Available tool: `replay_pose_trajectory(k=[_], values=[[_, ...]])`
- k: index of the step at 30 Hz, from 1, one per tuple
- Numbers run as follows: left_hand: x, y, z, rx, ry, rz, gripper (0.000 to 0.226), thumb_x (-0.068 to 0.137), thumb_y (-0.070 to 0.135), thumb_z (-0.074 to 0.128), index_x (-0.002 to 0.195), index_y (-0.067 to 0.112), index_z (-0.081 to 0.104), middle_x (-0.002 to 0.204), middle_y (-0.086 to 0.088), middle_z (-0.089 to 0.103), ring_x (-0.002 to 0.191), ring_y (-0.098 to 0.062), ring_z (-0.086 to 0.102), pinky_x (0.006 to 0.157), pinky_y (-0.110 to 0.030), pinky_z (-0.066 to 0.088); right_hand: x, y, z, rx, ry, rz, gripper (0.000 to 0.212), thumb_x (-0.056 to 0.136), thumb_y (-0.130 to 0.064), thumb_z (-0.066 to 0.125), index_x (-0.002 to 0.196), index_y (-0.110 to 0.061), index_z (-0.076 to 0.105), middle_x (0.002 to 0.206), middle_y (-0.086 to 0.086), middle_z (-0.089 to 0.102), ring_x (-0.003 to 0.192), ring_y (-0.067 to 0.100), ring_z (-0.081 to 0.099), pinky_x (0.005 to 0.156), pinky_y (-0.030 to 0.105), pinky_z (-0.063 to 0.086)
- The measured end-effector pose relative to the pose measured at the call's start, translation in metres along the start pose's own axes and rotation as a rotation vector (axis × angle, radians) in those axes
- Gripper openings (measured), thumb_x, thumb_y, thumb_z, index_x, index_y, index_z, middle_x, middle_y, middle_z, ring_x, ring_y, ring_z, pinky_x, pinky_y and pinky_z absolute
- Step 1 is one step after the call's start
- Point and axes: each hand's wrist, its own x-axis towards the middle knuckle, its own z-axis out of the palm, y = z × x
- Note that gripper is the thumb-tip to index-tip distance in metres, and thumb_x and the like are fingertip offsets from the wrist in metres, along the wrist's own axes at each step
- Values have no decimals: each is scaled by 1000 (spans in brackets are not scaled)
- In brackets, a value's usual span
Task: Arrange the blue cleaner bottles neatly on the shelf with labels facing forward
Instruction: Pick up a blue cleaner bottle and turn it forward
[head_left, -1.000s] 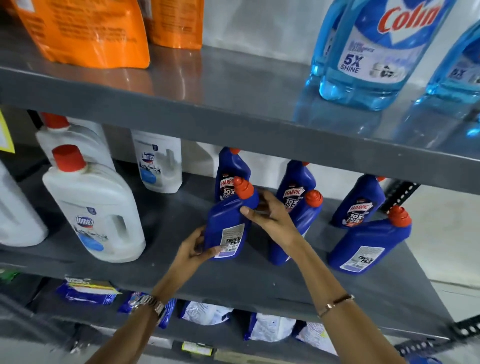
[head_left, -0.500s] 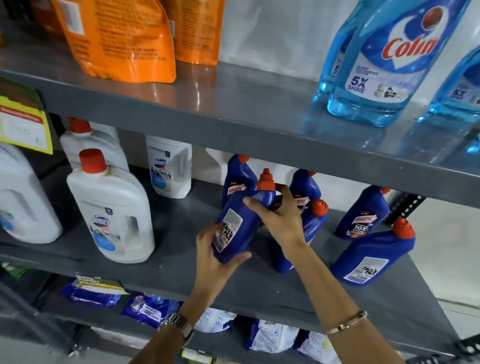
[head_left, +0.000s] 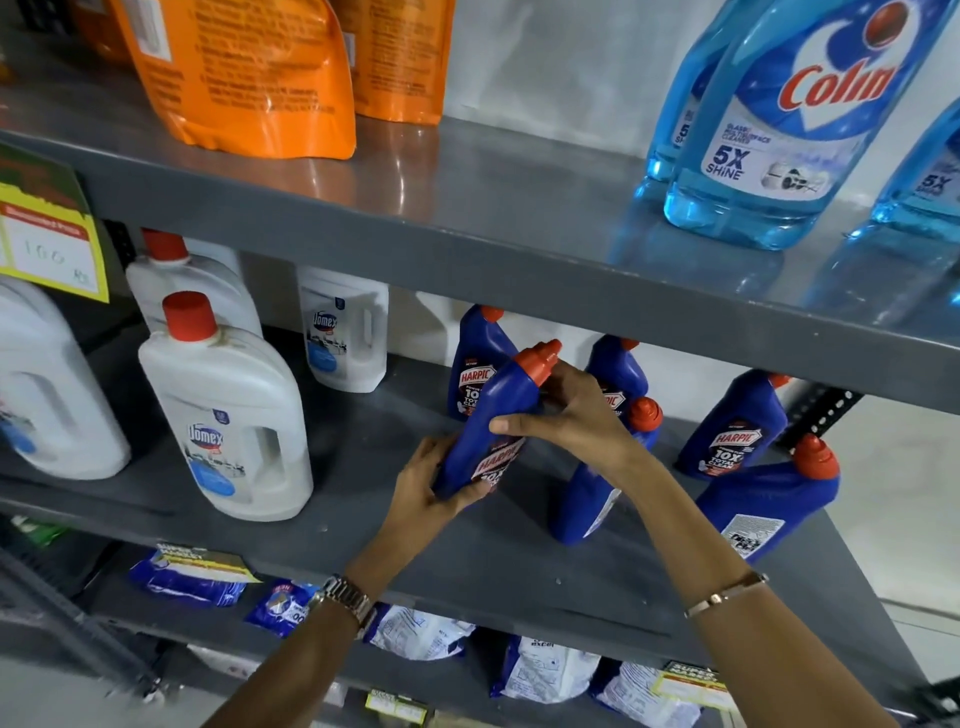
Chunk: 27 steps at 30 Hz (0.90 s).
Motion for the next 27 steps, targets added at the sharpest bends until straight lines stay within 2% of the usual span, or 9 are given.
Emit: replay_pose_trajectory(k=[2,4,6,8,12,15,21,24,27], values=[[6,-2,-3,-34,-31,-53,45,69,12,79,107,17,56,101,-4,64,93,-19,65,82,-37,56,5,0,5,-78,121,-30,43,57,-31,87,94,-29,64,92,-11,71,91,7,67,85,28,55],[11,-4,-6,-78,-82,-72,48,72,9,76,113,20,53,105,3,65,99,-14,64,85,-27,55,8,-2,14,-140,228,-40,44,50,-47,85,86,-41,61,82,-20,69,84,3,66,80,31,56],[16,-6,-9,-120,-115,-76,54,73,5,74,120,15,49,108,4,63,101,-9,64,84,-22,54,11,-2,23,-222,322,-51,39,45,-61,78,75,-51,55,71,-30,65,74,-3,64,68,24,54],[20,-10,-11,-143,-133,-90,57,73,0,72,121,15,47,109,6,62,98,-2,64,78,-15,53,14,2,31,-284,382,-38,43,44,-69,71,75,-46,54,68,-25,64,69,-1,63,62,24,53],[20,-26,-15,-152,-166,-196,57,71,-4,73,119,15,47,110,-2,59,98,-12,61,71,-12,53,12,21,50,-393,400,68,55,49,-68,72,85,-30,55,84,-8,69,77,14,65,67,39,57],[15,-41,-18,-148,-183,-238,57,71,-4,73,120,10,47,112,-9,60,101,-20,61,72,-15,55,9,33,61,-437,362,91,51,53,-68,71,86,-34,52,89,-6,68,84,17,63,69,39,56],[12,-47,-19,-158,-184,-242,55,73,-4,71,121,9,48,116,-12,60,111,-29,59,78,-20,55,7,43,78,-503,391,53,59,66,-64,67,105,-22,53,104,-2,63,101,20,53,73,35,48],[2,-39,-11,-159,-58,-230,65,70,-9,71,125,8,42,118,-11,56,114,-30,56,78,-18,53,-9,40,80,-511,428,-13,60,72,-54,69,115,-16,51,114,3,59,103,20,48,86,39,47],[-20,-20,6,-251,329,-159,83,64,-15,73,132,17,37,131,-13,48,120,-21,50,98,-32,43,-44,42,62,-372,763,-197,51,82,-50,61,122,-22,48,124,-2,56,115,8,46,96,26,40]])
